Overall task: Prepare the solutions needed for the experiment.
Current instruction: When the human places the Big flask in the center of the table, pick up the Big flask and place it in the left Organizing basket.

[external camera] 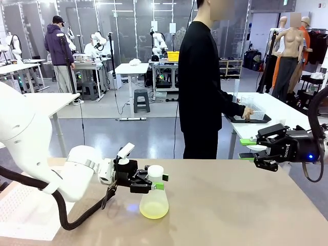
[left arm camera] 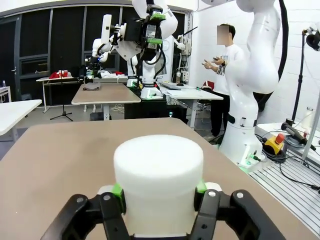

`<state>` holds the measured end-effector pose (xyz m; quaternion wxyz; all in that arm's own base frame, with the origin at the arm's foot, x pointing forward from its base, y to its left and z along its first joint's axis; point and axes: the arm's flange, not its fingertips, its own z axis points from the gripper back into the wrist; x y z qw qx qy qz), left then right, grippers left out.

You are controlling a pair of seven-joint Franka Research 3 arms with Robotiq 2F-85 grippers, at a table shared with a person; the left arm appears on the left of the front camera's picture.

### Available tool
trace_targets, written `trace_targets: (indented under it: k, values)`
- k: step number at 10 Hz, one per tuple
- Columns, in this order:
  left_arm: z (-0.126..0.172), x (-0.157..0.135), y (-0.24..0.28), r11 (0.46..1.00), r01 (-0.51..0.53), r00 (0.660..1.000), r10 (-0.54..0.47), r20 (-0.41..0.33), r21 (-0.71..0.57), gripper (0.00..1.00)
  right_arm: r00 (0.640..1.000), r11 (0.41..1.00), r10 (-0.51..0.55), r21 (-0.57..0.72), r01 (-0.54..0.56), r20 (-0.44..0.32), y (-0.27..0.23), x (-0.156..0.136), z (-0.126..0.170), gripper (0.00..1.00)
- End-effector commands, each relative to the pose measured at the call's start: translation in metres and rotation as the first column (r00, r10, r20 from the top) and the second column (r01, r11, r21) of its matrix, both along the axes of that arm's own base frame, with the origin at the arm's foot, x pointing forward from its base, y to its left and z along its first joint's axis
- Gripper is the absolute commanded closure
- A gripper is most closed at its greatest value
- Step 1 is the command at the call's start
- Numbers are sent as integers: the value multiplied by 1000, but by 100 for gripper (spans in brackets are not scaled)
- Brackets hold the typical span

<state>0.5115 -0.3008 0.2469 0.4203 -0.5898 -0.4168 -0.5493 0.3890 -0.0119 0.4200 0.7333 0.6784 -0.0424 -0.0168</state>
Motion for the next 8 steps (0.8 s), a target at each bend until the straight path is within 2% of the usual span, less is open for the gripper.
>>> trace_targets:
  k: [1,2,3,4,6,8]
  values:
    - [-2,-3,7,999,-20,1000,20,-10,-29,72,1000,1000,3,4,-3,17,0,0,0,54]
    - [-2,-3,8,999,-21,1000,21,-14,-25,78,1000,1000,3,4,-3,17,0,0,0,54]
    - [-1,-4,8,999,-23,1000,23,-16,-25,92,1000,1000,3,4,-3,17,0,0,0,54]
    - [0,-6,10,999,-30,999,30,-23,-21,98,1000,1000,3,4,-3,17,0,0,0,54]
    - [3,-10,8,1000,-27,997,28,-69,13,100,1000,1000,3,4,-3,17,0,0,0,54]
    - [27,-13,5,997,-64,995,67,-79,47,100,1000,1000,3,4,-3,17,0,0,0,54]
